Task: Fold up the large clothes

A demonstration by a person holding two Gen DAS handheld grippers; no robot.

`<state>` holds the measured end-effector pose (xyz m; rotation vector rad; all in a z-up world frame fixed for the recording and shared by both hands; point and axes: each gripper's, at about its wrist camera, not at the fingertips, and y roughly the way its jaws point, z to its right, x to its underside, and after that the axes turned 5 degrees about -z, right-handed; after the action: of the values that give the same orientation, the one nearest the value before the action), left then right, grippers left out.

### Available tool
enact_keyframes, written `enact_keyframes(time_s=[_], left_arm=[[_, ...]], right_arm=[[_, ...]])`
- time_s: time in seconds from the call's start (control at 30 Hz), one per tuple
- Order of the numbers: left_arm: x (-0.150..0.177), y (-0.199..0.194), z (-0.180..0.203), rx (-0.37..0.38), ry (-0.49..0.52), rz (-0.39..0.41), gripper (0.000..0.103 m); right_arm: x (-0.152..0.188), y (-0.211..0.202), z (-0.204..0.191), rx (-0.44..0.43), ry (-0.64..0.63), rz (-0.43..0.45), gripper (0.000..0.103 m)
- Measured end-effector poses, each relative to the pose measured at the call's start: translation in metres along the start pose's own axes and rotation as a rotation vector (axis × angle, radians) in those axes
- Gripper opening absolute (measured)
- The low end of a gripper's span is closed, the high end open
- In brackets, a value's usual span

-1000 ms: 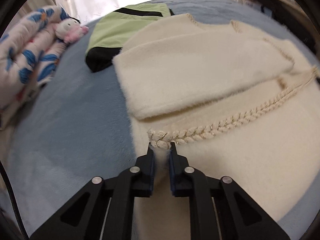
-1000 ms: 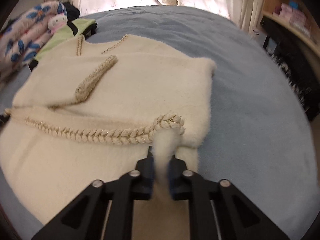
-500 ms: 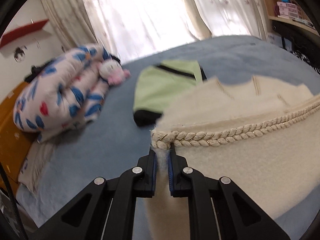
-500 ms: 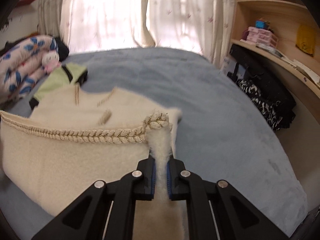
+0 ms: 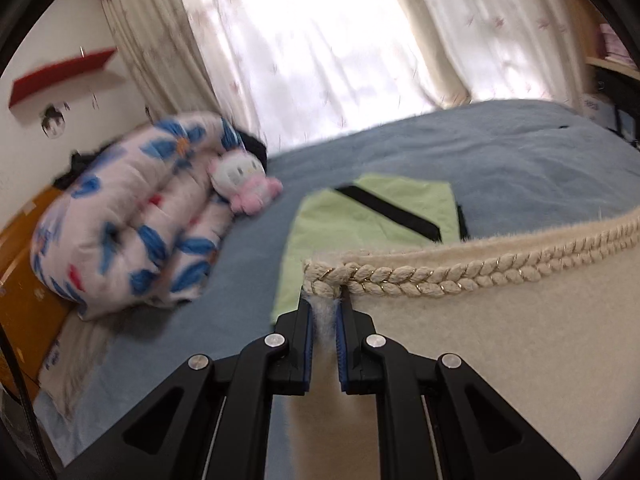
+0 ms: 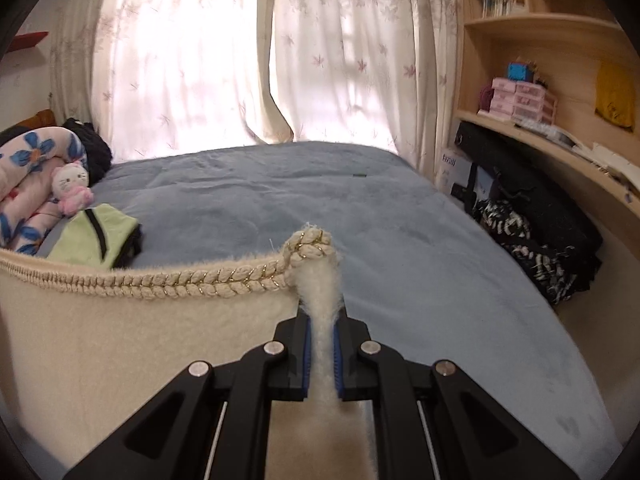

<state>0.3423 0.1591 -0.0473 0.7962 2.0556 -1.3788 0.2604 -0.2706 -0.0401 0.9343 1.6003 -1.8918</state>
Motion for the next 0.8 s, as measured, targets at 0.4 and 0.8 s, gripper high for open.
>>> enact_keyframes(time_s=[0.4, 0.8], left_arm=[[0.035, 0.153, 0.079, -0.060, 0.038, -0.194, 0.008], [0.026, 0.130, 0.029, 0.096, -0.103, -0.247, 0.032]], right_arm=[[0.046, 0.172, -0.005, 0.030, 0.076, -0.323, 0.008], [0.026, 0.148, 0.007, -0.003, 0.112, -0.372, 0.022]])
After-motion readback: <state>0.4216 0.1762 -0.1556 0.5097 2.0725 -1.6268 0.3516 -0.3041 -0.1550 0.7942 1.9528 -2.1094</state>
